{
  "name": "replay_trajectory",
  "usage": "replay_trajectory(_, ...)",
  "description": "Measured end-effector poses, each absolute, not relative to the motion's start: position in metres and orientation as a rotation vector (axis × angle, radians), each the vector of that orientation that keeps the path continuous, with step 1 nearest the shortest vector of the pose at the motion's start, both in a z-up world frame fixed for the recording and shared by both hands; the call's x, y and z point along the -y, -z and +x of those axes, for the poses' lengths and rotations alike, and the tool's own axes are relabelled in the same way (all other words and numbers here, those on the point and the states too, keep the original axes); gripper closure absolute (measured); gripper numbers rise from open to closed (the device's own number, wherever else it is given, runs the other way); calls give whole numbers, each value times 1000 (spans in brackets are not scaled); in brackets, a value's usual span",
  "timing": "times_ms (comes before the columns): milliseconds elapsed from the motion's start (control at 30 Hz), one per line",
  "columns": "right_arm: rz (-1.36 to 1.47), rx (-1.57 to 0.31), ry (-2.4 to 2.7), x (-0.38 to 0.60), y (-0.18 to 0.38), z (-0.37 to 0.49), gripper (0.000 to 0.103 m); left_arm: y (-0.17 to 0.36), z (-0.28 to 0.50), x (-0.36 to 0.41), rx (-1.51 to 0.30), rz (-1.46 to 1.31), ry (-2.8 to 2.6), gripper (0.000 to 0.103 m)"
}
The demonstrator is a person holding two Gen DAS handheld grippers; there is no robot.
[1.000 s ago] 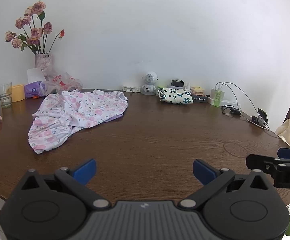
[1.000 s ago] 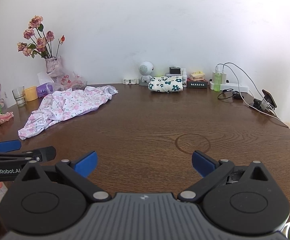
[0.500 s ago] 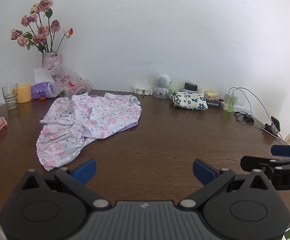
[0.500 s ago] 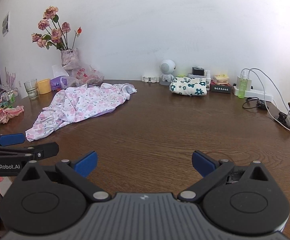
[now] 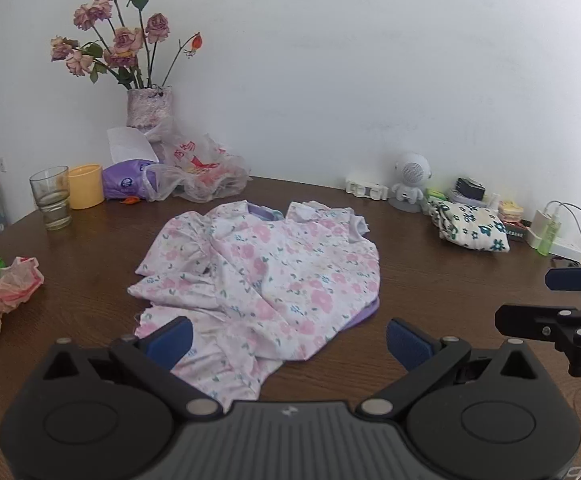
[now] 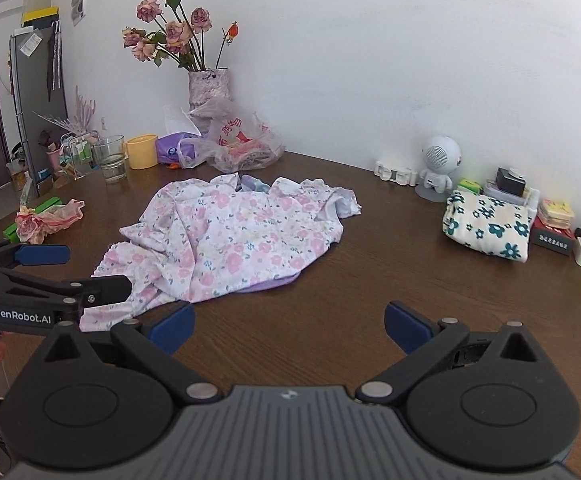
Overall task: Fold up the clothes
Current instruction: 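Move both tools down toward the crumpled floral dress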
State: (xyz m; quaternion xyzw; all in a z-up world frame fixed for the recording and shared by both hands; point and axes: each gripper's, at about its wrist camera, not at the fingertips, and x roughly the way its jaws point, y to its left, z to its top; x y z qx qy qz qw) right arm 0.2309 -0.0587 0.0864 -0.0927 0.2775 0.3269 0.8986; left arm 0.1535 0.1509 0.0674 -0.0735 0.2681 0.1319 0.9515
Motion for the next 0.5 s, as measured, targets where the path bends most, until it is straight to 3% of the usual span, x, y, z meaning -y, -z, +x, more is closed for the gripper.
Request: replay_trajectory(500,-193,-711,-646,-71,-82,423,0,-73,301,-255,-655,-185,-514,0)
